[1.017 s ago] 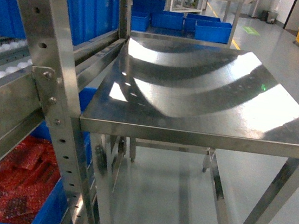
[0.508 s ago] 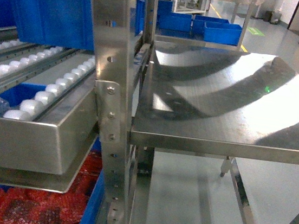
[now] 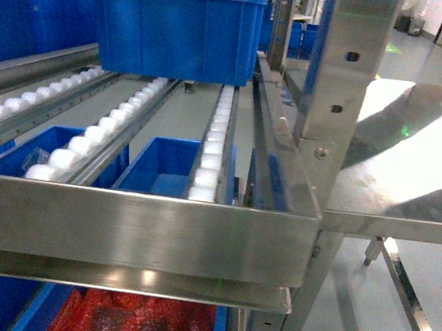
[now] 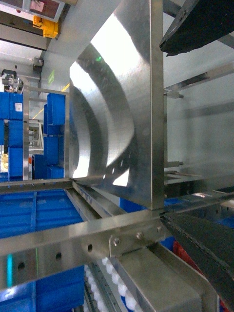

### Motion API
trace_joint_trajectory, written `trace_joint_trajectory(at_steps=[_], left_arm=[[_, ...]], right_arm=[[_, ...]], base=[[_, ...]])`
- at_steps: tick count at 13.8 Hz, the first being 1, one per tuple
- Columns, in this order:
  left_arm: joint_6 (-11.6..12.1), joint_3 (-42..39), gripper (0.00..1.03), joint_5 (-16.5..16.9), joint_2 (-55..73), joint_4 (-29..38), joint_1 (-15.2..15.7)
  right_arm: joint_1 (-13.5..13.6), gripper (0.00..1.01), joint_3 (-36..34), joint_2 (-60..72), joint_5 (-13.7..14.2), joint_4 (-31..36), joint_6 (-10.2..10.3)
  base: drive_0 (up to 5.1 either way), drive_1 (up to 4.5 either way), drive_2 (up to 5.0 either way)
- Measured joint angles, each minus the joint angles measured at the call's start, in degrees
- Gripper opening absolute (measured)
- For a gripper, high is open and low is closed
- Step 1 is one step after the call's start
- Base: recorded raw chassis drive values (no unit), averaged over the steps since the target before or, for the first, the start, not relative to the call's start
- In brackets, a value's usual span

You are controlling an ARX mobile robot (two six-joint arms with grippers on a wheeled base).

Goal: Pick blue part to blue bin on bottom shelf

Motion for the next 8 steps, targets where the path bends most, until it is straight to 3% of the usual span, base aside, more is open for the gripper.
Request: trace_joint_trajectory(at_steps=[8], left_arm=[[0.0,0.0,0.43,0.0,0.0,-0.1,0.0]], right_arm=[[0.0,0.98,0.0,0.0,0.0,0.1,0.0]], base=[[-5.0,2.47,2.5]])
